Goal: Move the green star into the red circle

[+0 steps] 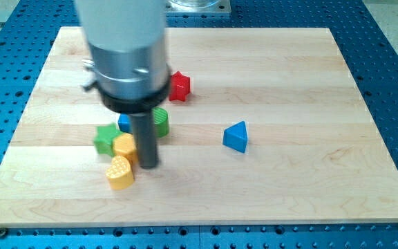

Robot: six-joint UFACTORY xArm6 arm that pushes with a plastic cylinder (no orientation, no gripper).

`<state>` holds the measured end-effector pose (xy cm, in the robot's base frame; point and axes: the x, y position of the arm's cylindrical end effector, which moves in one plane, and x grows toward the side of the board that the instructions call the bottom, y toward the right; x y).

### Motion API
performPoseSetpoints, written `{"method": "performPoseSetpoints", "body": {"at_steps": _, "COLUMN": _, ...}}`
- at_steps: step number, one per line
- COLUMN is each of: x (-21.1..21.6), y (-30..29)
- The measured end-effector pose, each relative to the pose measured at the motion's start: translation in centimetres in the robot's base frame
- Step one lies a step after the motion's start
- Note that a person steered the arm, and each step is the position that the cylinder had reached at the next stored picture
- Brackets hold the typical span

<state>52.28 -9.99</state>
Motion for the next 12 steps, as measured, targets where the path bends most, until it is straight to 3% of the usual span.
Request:
{"method": "performPoseSetpoints", "body": {"at_steps": 2, "x": -4.4, "y": -13.2}}
{"method": "performPoseSetpoints", "body": {"at_steps": 4, "x": -3.6, "y": -20.4}}
{"method": "performPoseSetpoints", "body": {"at_steps": 5, "x": -8.1, "y": -18.3}}
{"method": "performPoseSetpoints", "body": {"at_steps": 6, "x": -9.9, "y": -15.7}}
{"method": "performPoseSetpoints", "body": {"at_steps": 7, "x": -9.9, "y": -20.4}}
{"method": "performPoseSetpoints", "body": {"at_steps": 9, "x": -16.0, "y": -18.1}}
{"method": "performPoseSetpoints", "body": {"at_steps": 11, "x": -16.3, "y": -20.5}}
{"method": "performPoseSetpoints", "body": {"at_steps": 12, "x": -21.2, "y": -20.3}}
